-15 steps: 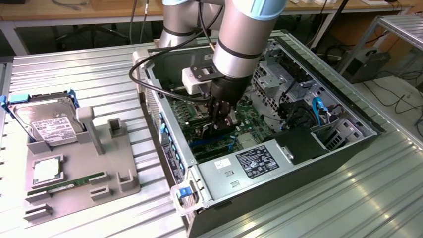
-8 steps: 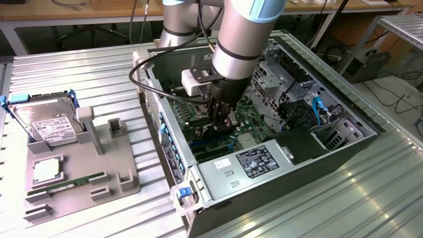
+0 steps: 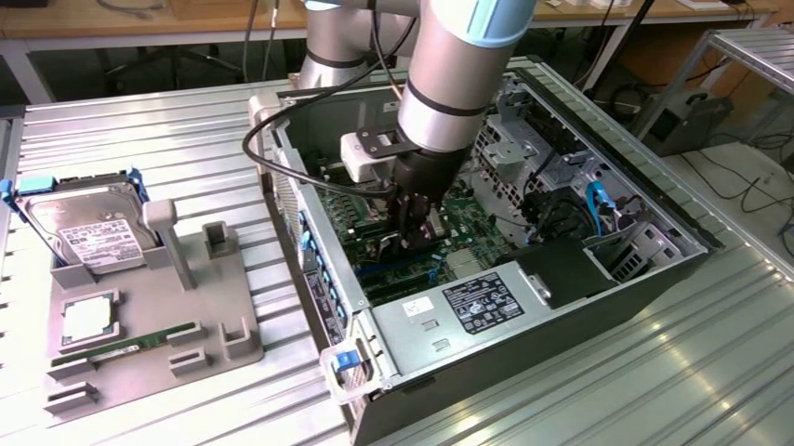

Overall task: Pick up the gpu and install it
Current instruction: 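Insert the gpu into the slot, then press down on the gpu until it lock into place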

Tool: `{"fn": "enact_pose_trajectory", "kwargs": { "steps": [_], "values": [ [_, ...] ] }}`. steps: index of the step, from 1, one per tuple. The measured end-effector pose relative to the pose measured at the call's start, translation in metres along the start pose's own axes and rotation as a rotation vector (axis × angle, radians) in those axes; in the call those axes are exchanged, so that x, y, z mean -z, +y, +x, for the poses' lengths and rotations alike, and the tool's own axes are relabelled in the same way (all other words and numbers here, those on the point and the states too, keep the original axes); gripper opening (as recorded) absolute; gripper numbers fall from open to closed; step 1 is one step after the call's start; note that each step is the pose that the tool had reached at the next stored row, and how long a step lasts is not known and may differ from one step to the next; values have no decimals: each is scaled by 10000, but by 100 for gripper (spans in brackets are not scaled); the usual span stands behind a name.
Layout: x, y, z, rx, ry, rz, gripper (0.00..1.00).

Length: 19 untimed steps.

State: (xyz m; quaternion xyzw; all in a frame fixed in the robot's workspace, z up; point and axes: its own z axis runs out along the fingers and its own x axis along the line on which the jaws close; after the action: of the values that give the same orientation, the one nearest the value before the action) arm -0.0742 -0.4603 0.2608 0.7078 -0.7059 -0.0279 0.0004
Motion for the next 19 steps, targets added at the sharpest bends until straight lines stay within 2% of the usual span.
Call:
{"fn": "enact_pose_trajectory", "kwargs": {
  "steps": [1,7,10,13,15,16,18,19],
  "values": [
    [30,1,-1,0,-3,2,40],
    [255,11,-10,10,-1,1,40],
    [296,23,-16,12,-1,0,40],
    [298,49,-36,16,9,8,39],
    [295,78,-55,16,32,28,25],
    [292,96,-63,16,48,42,25],
    [277,125,-71,16,80,68,14],
    [269,136,-74,16,97,76,14]
  ]
}}
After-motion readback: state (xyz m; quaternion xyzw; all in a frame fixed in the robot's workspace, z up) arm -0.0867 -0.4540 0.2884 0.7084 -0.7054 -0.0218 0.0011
